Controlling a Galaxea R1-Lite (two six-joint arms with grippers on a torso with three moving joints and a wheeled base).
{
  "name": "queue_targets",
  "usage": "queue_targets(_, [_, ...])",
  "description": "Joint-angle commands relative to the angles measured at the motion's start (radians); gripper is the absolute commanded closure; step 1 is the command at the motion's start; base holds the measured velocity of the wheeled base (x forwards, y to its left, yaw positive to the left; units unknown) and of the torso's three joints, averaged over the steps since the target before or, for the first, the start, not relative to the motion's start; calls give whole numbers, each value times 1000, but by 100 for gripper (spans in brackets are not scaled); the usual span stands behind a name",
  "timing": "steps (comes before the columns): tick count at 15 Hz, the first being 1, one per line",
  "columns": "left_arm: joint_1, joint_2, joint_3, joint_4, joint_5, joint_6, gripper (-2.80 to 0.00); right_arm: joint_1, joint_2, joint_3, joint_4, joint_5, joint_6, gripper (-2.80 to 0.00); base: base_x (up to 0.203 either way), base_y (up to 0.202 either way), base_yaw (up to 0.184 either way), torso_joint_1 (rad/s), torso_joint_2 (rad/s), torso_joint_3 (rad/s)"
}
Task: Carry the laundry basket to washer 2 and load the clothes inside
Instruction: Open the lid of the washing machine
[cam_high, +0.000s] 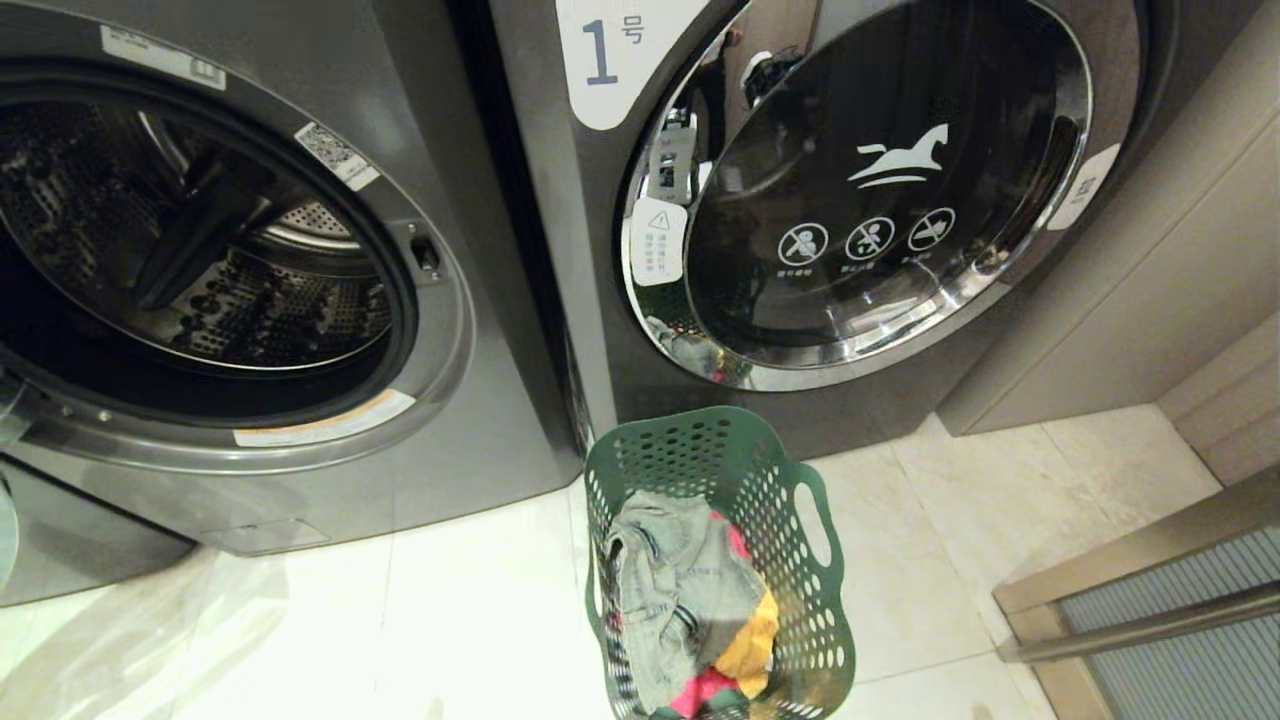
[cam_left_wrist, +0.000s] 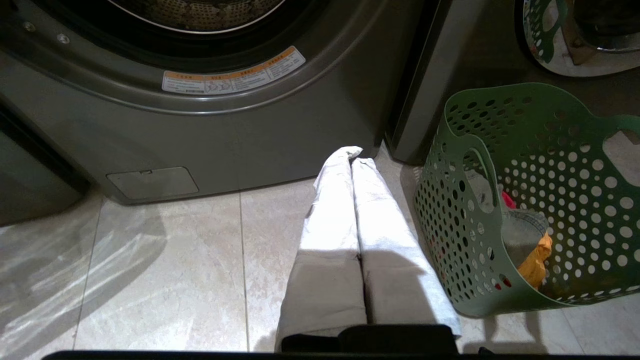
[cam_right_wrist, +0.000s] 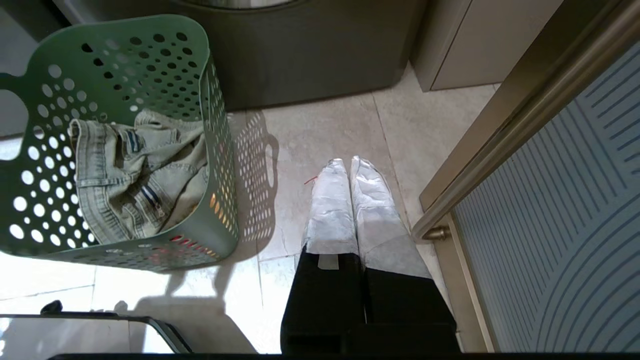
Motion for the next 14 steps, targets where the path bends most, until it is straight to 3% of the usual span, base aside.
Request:
queue_targets(1, [0,2,40,-1,0,0,0,0,1,0,0,1,-1,0,0,0,0,2,0,197])
queue_targets(14, [0,2,40,-1,0,3,0,0,0,0,0,1,-1,0,0,0,0,4,1,200])
